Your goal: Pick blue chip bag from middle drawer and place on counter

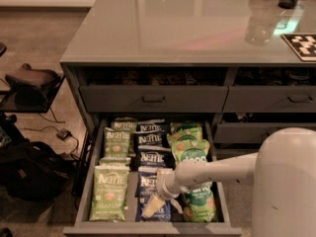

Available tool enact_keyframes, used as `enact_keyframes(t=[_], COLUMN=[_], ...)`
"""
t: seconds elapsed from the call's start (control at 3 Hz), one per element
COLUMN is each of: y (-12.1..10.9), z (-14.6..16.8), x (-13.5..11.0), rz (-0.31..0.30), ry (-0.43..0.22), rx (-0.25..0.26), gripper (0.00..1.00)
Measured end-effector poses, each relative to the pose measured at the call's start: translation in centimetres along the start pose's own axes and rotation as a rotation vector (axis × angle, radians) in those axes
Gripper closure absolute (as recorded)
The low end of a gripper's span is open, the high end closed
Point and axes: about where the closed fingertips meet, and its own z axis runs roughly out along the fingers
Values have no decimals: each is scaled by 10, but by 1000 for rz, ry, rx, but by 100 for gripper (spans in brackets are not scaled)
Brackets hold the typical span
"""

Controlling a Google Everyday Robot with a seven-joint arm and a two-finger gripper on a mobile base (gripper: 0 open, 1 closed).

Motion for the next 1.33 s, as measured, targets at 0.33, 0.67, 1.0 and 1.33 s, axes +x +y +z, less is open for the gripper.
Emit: enact_keyframes(t=[0.33, 0.67, 1.0, 1.33], y=[0, 0, 0, 3], z=[0, 0, 0, -8], x=[0, 0, 0, -5], rz=[0, 0, 0, -7], ry=[0, 0, 0, -15], rx=[0, 0, 0, 15], gripper=[19, 42, 65, 89])
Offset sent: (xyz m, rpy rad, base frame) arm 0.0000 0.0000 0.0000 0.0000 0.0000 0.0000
